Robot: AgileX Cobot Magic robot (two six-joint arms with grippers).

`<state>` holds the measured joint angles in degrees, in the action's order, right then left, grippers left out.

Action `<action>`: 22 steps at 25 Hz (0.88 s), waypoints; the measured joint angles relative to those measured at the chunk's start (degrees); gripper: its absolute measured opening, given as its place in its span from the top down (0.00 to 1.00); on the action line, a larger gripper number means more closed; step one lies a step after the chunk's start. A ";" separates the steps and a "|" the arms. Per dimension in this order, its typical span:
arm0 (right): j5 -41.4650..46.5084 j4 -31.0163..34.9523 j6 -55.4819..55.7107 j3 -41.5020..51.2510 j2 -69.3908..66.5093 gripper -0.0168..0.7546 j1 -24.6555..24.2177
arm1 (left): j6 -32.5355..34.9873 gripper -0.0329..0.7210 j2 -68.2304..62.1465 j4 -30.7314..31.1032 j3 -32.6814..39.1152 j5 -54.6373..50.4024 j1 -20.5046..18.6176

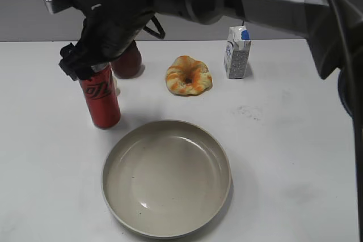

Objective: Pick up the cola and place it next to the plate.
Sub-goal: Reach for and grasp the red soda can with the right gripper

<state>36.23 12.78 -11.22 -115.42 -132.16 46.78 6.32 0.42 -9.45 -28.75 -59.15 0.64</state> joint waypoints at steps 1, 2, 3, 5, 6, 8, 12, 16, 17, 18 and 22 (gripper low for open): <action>0.00 -0.06 0.00 0.00 -0.56 0.14 0.00 | 0.00 0.65 0.00 0.00 0.00 0.00 0.00; -0.02 -0.24 0.00 0.00 -1.10 0.14 0.00 | 0.00 0.65 0.00 0.00 0.00 0.00 0.00; -0.02 -0.30 0.00 0.00 -1.53 0.15 0.00 | 0.00 0.65 0.00 0.00 0.00 0.00 0.00; -0.08 -0.46 0.00 0.00 -2.16 0.18 0.00 | 0.00 0.65 0.00 0.00 0.00 0.00 0.00; -0.24 -0.51 0.00 0.00 -2.30 0.21 0.00 | 0.00 0.65 0.00 0.00 0.00 0.00 0.00; -1.17 -0.51 0.00 0.00 -2.33 0.29 0.00 | 0.00 0.65 0.00 0.00 0.00 0.00 0.00; -2.16 -0.71 -0.11 0.00 -2.41 0.33 0.00 | 0.00 0.65 0.00 0.00 0.00 0.00 0.00; -1.06 -0.82 -0.16 -0.85 -2.41 0.33 0.00 | 0.00 0.65 0.00 0.00 0.00 0.00 0.00; -0.49 -0.82 -0.22 -1.26 -2.26 0.33 0.00 | 0.00 0.65 0.00 0.00 0.00 0.00 0.00; 0.28 -0.87 -0.22 -1.45 -1.65 0.33 0.00 | 0.00 0.65 0.00 0.00 0.00 0.00 0.00; 4.06 -1.91 -0.22 -1.89 3.48 0.33 -0.50 | 0.00 0.65 0.00 0.00 0.00 0.00 0.00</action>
<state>40.29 10.87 -11.45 -117.31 -128.68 46.28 6.32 0.42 -9.45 -28.75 -59.15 0.64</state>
